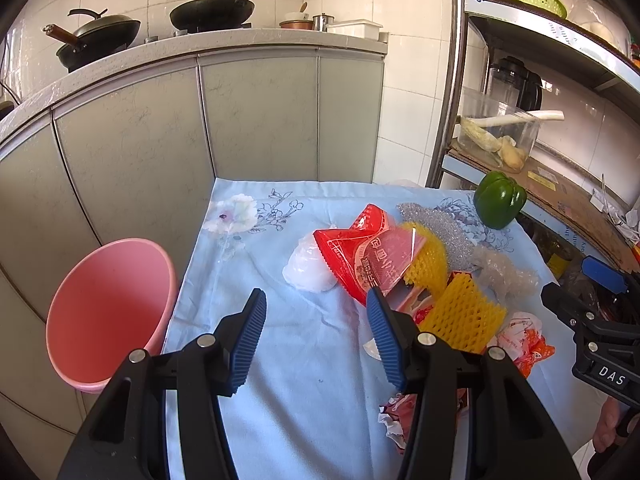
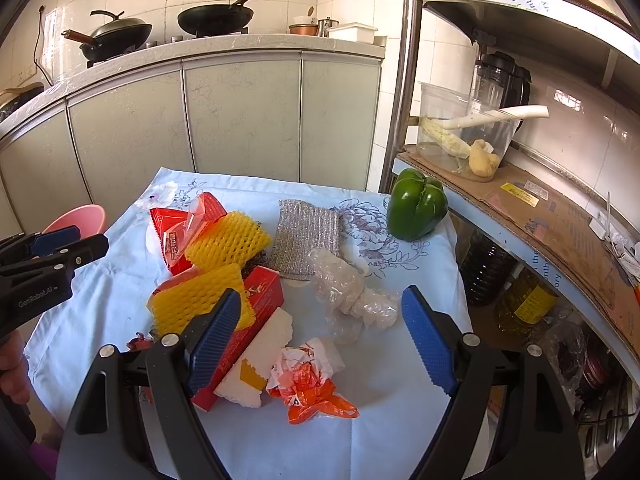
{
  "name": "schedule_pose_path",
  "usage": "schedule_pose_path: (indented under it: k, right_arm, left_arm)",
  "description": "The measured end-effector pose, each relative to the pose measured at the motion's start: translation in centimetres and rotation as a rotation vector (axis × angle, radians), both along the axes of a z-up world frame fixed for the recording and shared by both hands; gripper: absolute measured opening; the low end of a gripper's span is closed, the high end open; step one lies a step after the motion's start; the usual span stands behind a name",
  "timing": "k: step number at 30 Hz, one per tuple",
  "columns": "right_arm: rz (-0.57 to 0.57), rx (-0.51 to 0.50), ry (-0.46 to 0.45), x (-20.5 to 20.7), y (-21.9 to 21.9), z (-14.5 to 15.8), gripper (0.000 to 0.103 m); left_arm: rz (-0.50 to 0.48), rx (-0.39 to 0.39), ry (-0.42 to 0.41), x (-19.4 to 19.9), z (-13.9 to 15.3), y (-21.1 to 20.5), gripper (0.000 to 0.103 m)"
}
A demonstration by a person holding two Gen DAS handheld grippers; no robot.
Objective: Collect trash
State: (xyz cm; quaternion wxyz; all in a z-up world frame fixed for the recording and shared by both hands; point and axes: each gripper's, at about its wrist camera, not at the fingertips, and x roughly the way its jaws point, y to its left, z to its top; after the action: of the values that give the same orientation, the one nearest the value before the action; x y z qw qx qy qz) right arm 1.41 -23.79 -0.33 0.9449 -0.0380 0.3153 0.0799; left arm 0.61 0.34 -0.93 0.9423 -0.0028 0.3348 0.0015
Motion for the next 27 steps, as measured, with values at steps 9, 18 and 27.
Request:
schedule_pose_path:
  k: [9,18,27]
  right_arm:
    - [0.003,0.001,0.003,0.21,-0.05,0.08,0.083]
    - [0.006,-0.002,0.001,0.02,0.19,0.03,0.083]
    - [0.002,0.002,0.003,0.1,0.08,0.05,0.083]
  left_arm:
    - [0.0,-0.002,0.002,0.05,-0.07,0.03,0.051]
    - [0.002,-0.004,0.004,0.01,-0.08,0.0,0.052]
    - [-0.015,-0.037,0.013,-0.3,-0.36,0.31,0.056]
